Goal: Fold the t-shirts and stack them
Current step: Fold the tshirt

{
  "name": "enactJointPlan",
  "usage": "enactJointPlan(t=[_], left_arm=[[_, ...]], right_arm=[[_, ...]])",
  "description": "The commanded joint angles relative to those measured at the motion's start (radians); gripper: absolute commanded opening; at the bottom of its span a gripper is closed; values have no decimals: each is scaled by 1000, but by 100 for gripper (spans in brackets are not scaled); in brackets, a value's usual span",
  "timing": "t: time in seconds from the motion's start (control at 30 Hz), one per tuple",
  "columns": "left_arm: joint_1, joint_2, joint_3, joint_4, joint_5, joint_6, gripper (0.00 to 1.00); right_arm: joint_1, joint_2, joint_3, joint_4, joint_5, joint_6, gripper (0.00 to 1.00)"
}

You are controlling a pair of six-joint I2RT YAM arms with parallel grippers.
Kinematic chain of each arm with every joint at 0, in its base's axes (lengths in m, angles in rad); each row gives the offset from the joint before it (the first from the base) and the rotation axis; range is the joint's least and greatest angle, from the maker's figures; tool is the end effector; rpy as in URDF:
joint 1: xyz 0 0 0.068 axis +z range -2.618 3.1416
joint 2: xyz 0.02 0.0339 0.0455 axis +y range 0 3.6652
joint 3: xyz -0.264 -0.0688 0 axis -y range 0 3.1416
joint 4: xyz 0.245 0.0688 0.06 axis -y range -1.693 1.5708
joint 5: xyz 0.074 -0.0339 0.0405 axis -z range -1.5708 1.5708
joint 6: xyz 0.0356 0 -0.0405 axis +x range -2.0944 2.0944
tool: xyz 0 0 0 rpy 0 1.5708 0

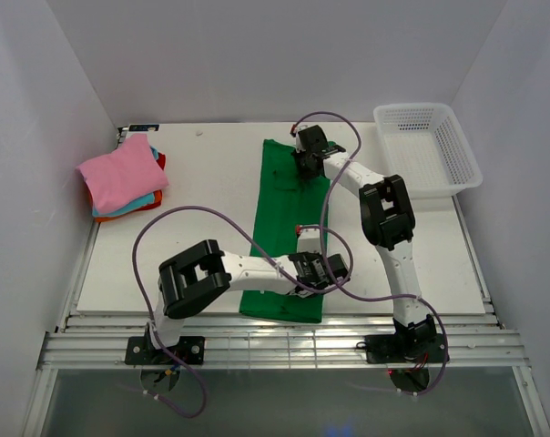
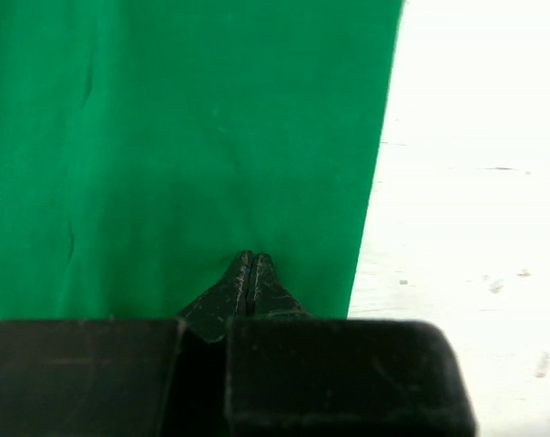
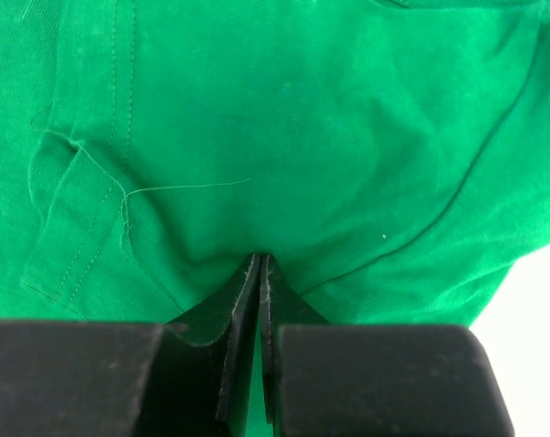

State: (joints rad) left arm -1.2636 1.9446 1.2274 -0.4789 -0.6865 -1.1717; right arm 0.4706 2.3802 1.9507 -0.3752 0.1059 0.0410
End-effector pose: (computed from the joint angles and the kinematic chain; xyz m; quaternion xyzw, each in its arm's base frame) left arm 0.1357 -0.3531 0.1490 -0.0201 0.9271 -0.0502 0.3709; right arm 0.4783 0.2391 0.1693 -0.1781 0.9092 0.0469 0.3735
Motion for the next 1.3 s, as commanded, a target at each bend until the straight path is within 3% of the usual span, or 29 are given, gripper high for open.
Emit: enactJointPlan(t=[0.0, 0.5, 0.6, 0.73, 0.83, 0.9, 0.97, 1.0, 1.13, 1.23, 1.27], left_arm=[[-14, 28, 66, 6, 56, 38, 0], [26, 116, 218, 48, 33, 136, 0], [41, 111, 234, 63, -34, 187, 0], [87, 61, 265, 175, -131, 399, 0], [136, 4, 299, 267, -191, 545, 9], [154, -85, 272, 455, -215, 752, 34], [171, -181, 241, 657, -220, 890, 51], [178, -208, 242, 684, -222, 961, 66], [198, -340, 180, 636, -199, 980, 75], [205, -464, 62, 419, -150, 799, 75], [205, -498, 20, 374, -102, 743, 75]], right_arm=[[-10, 22, 31, 41, -72, -35, 9], [-62, 45, 111, 110, -230, -79, 11], [-69, 30, 94, 143, -233, -76, 12], [-73, -25, 83, 214, -197, -107, 20], [-81, -97, 109, 217, -138, -139, 25], [-90, -180, 114, 223, -111, -171, 34], [-92, -246, 100, 217, -23, -208, 40], [-92, -324, 84, 214, 1, -216, 44], [-89, -534, -75, 122, 103, -176, 50], [-70, -717, -230, 32, 120, -98, 48], [-46, -767, -374, 25, 130, -77, 48]])
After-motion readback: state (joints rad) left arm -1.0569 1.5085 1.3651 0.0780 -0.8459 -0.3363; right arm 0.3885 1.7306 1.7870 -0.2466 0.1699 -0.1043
